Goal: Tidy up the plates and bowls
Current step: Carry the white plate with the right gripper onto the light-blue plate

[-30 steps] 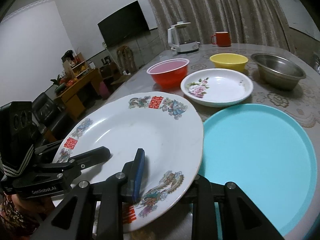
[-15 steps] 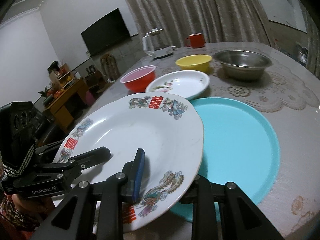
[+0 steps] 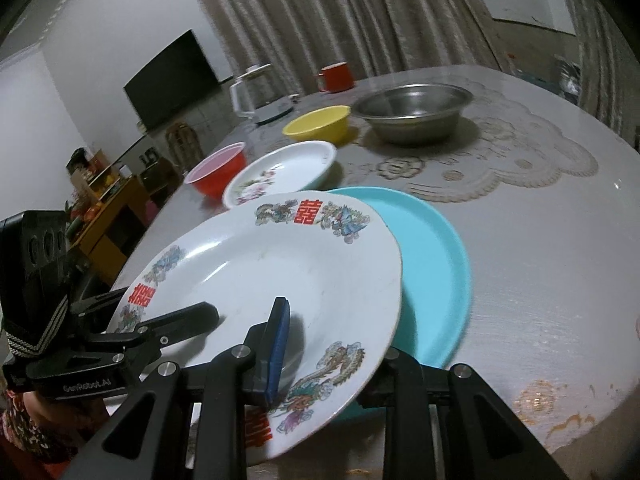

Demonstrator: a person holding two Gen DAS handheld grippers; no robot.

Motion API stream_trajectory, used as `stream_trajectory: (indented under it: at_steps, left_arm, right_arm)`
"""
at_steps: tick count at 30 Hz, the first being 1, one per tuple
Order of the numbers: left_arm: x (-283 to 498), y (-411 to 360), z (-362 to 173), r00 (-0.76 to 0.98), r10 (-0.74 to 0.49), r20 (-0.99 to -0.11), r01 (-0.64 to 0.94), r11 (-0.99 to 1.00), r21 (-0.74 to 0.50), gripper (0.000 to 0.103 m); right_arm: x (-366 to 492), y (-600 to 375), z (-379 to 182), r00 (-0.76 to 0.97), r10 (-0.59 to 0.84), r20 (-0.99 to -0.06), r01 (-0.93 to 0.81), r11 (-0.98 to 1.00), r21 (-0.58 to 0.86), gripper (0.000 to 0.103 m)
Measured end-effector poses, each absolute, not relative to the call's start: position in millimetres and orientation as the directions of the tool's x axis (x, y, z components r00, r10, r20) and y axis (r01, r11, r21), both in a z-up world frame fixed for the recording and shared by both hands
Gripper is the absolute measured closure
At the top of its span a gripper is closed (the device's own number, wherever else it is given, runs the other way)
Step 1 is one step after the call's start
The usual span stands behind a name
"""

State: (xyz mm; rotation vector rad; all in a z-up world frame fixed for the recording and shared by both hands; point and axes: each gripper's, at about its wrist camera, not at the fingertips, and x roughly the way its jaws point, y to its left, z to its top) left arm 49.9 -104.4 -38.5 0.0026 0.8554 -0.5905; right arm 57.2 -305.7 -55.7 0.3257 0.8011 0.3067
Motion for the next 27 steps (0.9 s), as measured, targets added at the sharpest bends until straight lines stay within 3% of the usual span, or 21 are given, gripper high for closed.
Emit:
stream_trajectory:
  at_steps: [11,27]
  left_arm:
    - [75.1,-120.9,-46.9,0.49,-0.434,-0.756,0.467,0.863,-0.193,0.045]
    - [72.1,-127.0,-50.2,0.52,-0.391,-0.759,0.483,0.868,-0.116,0.046]
  right_arm:
    - [67.0,-325.8,-59.3,0.69,0.285,-0.665,-0.078,0.943,0.323,0.077]
    - [69.1,-332.6,-72.7,0.689,0.259,-0.677,-0.038,0.946,0.323,0.075]
